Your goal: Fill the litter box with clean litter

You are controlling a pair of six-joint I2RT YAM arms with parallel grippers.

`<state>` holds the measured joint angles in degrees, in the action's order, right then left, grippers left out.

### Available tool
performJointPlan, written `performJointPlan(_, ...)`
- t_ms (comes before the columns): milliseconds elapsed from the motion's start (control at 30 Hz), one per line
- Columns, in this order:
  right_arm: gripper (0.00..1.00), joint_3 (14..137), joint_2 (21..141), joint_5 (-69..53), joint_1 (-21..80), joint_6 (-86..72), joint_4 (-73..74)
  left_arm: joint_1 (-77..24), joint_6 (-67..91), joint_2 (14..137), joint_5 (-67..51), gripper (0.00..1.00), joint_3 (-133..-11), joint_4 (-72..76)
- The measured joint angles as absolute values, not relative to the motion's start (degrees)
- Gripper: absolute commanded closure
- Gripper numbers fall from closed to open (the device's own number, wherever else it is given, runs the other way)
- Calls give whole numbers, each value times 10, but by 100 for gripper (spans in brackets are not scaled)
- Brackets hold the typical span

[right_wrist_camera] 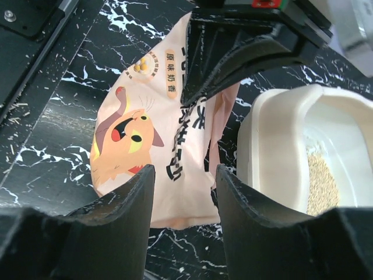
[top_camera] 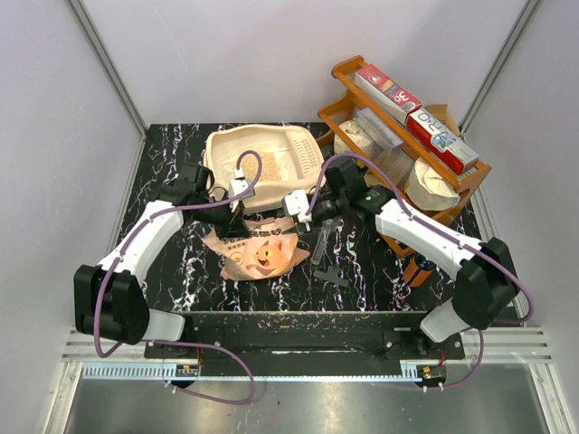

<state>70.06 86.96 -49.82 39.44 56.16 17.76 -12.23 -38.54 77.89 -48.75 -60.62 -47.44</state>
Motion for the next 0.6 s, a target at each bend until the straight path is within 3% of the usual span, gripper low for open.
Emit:
performJointPlan(500, 53, 724, 949, -489, 400, 670, 222, -111, -370, 800, -507, 99, -617, -485)
performJointPlan(600, 59, 728, 956, -484, 400, 666, 221, -108, -370, 803, -509, 99, -619, -486)
